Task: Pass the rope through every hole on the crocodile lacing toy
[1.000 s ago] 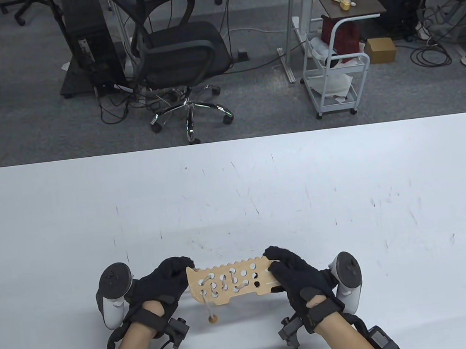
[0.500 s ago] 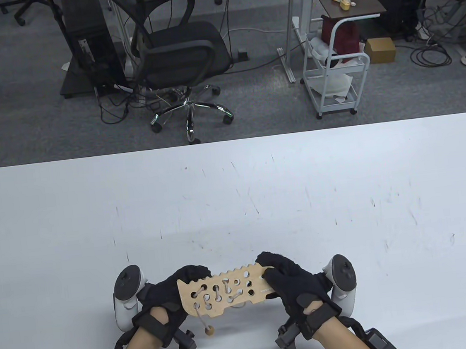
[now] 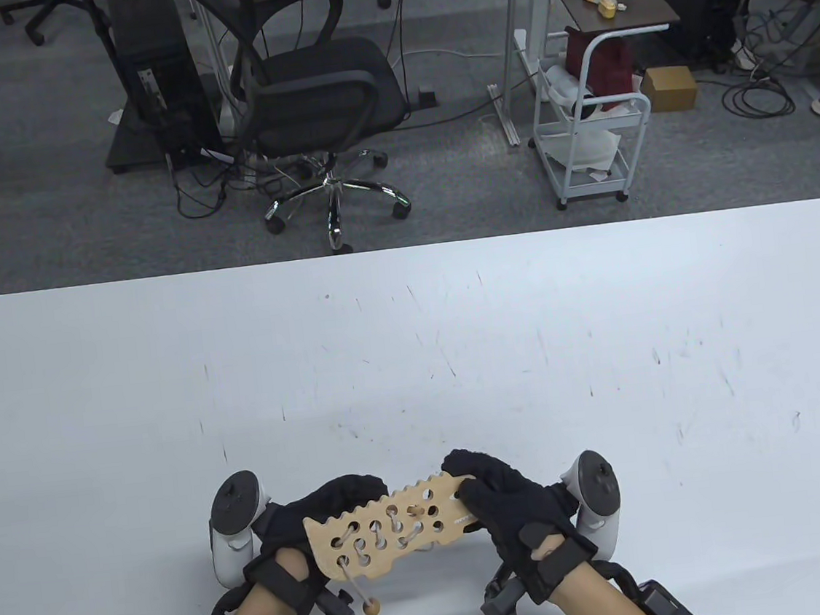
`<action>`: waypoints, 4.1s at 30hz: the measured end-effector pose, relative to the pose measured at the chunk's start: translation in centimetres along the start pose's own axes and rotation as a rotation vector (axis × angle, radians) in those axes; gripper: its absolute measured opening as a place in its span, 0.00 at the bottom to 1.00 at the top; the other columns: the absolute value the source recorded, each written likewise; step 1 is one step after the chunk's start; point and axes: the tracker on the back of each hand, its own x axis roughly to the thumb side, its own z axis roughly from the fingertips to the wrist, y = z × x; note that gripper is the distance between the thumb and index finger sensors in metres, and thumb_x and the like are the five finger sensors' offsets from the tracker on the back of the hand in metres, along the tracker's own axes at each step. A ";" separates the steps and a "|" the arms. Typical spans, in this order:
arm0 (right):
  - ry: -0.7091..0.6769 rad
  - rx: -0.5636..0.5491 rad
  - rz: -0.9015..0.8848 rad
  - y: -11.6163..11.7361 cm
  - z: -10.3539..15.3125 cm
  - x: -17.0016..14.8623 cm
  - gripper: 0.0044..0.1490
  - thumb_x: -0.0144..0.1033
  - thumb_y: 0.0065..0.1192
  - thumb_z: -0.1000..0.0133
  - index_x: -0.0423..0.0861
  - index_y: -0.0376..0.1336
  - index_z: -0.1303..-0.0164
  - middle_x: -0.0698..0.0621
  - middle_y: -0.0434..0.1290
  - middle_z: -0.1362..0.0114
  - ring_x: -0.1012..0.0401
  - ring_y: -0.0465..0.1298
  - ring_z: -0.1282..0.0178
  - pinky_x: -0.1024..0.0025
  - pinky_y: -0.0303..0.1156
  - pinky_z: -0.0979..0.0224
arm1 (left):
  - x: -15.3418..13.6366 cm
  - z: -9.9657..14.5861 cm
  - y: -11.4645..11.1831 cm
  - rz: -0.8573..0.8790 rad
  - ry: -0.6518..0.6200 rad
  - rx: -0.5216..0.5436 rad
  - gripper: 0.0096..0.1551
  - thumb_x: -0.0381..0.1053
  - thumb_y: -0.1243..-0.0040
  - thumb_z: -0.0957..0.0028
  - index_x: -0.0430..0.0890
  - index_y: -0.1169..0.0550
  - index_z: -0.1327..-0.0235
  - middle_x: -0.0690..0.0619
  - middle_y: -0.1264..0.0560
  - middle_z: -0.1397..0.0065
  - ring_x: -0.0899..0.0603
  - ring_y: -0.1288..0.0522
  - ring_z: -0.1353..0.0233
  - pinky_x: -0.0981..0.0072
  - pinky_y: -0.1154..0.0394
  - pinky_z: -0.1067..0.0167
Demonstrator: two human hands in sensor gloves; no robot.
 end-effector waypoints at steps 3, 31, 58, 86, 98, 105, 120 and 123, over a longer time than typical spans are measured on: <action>-0.001 -0.005 0.005 0.0 0.0 0.0 0.32 0.37 0.64 0.47 0.41 0.63 0.33 0.47 0.80 0.39 0.53 0.85 0.49 0.57 0.77 0.46 | 0.1 0.0 -0.2 0.011 -0.005 -0.005 0.22 0.48 0.29 0.55 0.57 0.16 0.45 0.54 0.17 0.39 0.42 0.20 0.34 0.36 0.38 0.27; -0.026 -0.049 0.216 0.0 -0.4 -0.2 0.33 0.39 0.62 0.48 0.40 0.62 0.34 0.46 0.80 0.41 0.51 0.85 0.50 0.55 0.76 0.46 | 0.2 -0.3 -2.0 0.209 -0.057 -0.180 0.28 0.46 0.31 0.53 0.55 0.19 0.37 0.55 0.16 0.35 0.46 0.17 0.36 0.40 0.34 0.27; -0.067 -0.081 0.131 -1.5 -0.5 0.4 0.31 0.39 0.62 0.48 0.42 0.63 0.36 0.48 0.80 0.42 0.53 0.86 0.52 0.56 0.76 0.47 | -0.2 0.3 1.3 0.219 -0.045 0.035 0.29 0.54 0.36 0.49 0.60 0.24 0.32 0.56 0.20 0.31 0.43 0.23 0.31 0.41 0.37 0.26; -0.019 -0.246 0.279 -3.1 -0.5 0.1 0.31 0.37 0.65 0.49 0.41 0.64 0.36 0.47 0.81 0.41 0.51 0.85 0.49 0.55 0.77 0.46 | 3.8 2.4 1.3 -0.465 -0.258 0.337 0.32 0.63 0.37 0.50 0.70 0.28 0.29 0.48 0.43 0.16 0.35 0.51 0.17 0.36 0.54 0.23; -0.014 -0.229 0.305 -1.8 -0.2 0.0 0.31 0.38 0.67 0.49 0.38 0.64 0.38 0.46 0.82 0.42 0.51 0.86 0.50 0.56 0.78 0.47 | 4.4 2.1 -1.4 -0.833 -0.309 0.254 0.33 0.62 0.34 0.52 0.72 0.27 0.30 0.50 0.46 0.14 0.37 0.56 0.15 0.33 0.60 0.23; -0.006 -0.210 0.313 -1.2 -0.1 -0.1 0.31 0.38 0.68 0.49 0.38 0.65 0.38 0.46 0.82 0.42 0.51 0.86 0.50 0.56 0.78 0.48 | 4.5 1.8 -3.2 -1.035 -0.323 0.206 0.34 0.62 0.31 0.54 0.75 0.27 0.31 0.51 0.47 0.14 0.36 0.57 0.14 0.33 0.62 0.23; 0.009 -0.172 0.330 -0.6 0.0 -0.4 0.32 0.39 0.68 0.49 0.37 0.65 0.38 0.45 0.82 0.43 0.52 0.87 0.51 0.58 0.79 0.49 | 4.1 1.3 -5.1 -1.112 -0.329 0.136 0.31 0.58 0.27 0.56 0.75 0.23 0.37 0.52 0.46 0.14 0.36 0.54 0.15 0.33 0.62 0.23; 0.014 -0.168 0.334 -0.5 0.0 -0.4 0.32 0.39 0.68 0.49 0.37 0.65 0.38 0.45 0.82 0.43 0.52 0.87 0.51 0.58 0.79 0.49 | 4.1 1.3 -5.1 -1.109 -0.330 0.141 0.28 0.57 0.27 0.55 0.75 0.20 0.40 0.52 0.44 0.14 0.36 0.53 0.15 0.33 0.61 0.23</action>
